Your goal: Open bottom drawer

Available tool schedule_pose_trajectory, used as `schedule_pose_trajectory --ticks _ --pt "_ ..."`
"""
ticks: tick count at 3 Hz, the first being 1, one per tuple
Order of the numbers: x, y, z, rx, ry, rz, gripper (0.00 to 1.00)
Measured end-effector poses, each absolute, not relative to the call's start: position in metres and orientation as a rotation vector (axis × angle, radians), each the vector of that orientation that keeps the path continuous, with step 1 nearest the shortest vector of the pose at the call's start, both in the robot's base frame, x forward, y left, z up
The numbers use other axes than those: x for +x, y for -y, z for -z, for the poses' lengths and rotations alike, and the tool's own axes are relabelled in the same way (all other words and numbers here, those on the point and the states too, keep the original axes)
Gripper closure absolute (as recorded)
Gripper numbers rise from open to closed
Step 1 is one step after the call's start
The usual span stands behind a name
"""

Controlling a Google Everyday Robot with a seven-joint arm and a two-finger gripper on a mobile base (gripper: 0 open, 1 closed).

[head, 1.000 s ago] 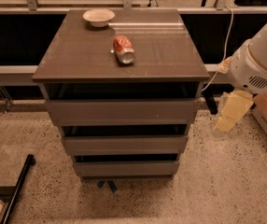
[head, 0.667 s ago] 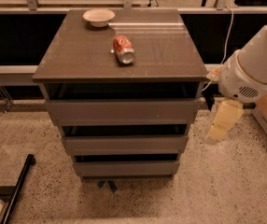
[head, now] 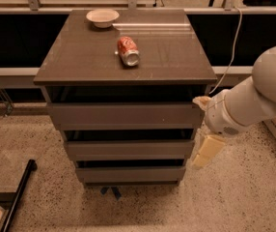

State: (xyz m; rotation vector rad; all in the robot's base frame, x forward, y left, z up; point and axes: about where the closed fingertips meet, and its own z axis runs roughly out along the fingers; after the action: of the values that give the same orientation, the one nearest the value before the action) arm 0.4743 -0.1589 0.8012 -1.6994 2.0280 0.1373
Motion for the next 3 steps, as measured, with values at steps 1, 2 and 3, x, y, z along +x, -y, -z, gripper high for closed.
schedule_pose_trajectory --ticks 1,2,3 --pt "0.488 0.157 -0.805 -1.661 -2.002 -0.096 0.0" --pt "0.489 0.154 -0.792 -1.654 -2.04 -0.095 0.0" --pt "0.496 0.142 -0.757 -1.639 -2.044 -0.132 0.0"
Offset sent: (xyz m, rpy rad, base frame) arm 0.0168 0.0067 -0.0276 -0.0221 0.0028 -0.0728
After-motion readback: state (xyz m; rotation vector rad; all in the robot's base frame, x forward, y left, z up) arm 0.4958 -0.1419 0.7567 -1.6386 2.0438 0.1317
